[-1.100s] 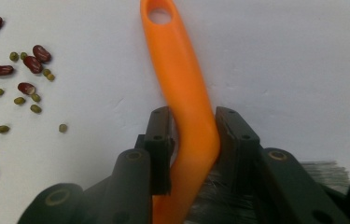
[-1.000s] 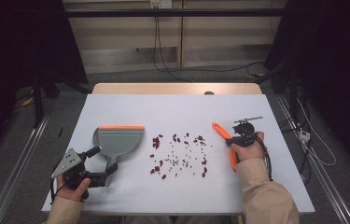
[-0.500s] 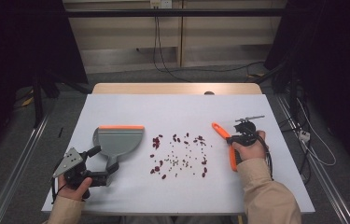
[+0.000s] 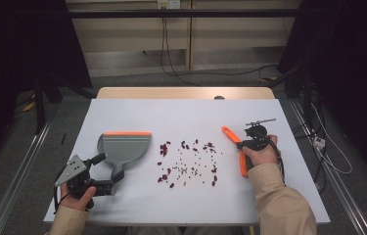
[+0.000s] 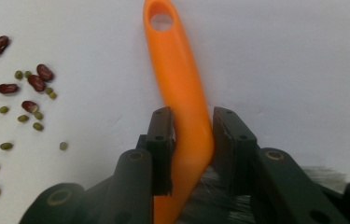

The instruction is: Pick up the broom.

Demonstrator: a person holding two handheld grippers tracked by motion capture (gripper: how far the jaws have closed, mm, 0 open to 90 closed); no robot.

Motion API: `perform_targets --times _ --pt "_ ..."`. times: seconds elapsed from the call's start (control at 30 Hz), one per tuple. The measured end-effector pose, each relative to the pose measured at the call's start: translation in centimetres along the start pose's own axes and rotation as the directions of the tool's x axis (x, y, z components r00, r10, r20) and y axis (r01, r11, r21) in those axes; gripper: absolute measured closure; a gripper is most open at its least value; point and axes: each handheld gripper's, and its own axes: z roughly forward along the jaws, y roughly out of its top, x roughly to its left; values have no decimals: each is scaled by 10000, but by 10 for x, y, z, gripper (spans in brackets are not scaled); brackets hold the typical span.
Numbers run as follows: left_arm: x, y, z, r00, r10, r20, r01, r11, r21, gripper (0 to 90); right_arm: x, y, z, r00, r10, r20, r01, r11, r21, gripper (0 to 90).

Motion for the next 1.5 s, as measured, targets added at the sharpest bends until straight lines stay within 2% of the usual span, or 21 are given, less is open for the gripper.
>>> perform_targets --times 0.27,0.3,0.33,0.37,0.4,0.47,0.53,0.6,0.73,0.97,1.13,1.23,1.3,1.33,1.37,1.4,1.43,1.47,1.5 --pt "1 0 0 10000 -7 9 7 10000 37 27 2 5 -4 9986 226 484 -249 9985 486 627" --pt "1 0 0 10000 -19 21 19 10000 27 27 3 6 -4 9983 186 553 -218 9982 562 631" --pt "1 0 0 10000 -22 19 22 10000 32 27 5 5 -2 9992 195 355 -220 9972 718 654" --pt "1 0 0 10000 -16 24 16 10000 59 27 5 5 -2 9992 195 355 -220 9972 718 654" --pt "1 0 1 10000 -8 31 8 10000 61 27 7 3 2 9980 217 599 -257 9975 665 666" --pt "1 0 1 10000 7 37 -7 10000 67 27 9 4 3 9970 238 731 -292 9968 742 672" --pt "1 0 2 10000 46 29 -46 10000 82 27 9 6 4 9960 465 768 -530 9950 842 677" --pt "1 0 3 10000 43 26 -43 10000 83 27 10 7 5 9955 497 807 -572 9940 928 682" --pt "1 0 3 10000 46 55 -46 10000 48 26 8 6 5 9966 402 717 -465 9950 885 689" --pt "0 2 2 10000 32 -17 -32 10000 -13 25 9 6 4 9974 -43 720 -14 9969 781 696" --pt "-2 4 2 10000 82 -28 -82 10000 -32 25 11 3 -3 9967 -222 778 210 9996 162 696" --pt "-5 6 4 9999 147 52 -146 9999 -80 25 13 0 -9 9972 -311 678 326 9992 -219 697" --pt "-8 12 7 9997 233 125 -232 9997 -88 25 13 -4 -14 9972 -325 672 372 9969 -696 697" --pt "-8 12 7 9997 233 125 -232 9997 -88 25 13 -4 -14 9972 -325 672 372 9969 -696 697" --pt "-11 14 9 9995 284 158 -282 9995 -113 25 12 -10 -22 9980 -315 546 395 9877 -1516 698" --pt "-13 16 10 9994 299 189 -297 9995 -137 25 12 -10 -22 9980 -315 546 395 9877 -1516 698" --pt "-16 18 12 9990 377 240 -375 9993 -87 25 11 -15 -31 9990 -187 400 264 9792 -2010 698" --pt "-19 21 15 9984 456 325 -456 9990 -6 25 11 -15 -31 9990 -187 400 264 9792 -2010 698" --pt "-22 23 17 9977 519 428 -518 9987 -30 25 11 -17 -36 9988 -265 421 357 9707 -2376 699"
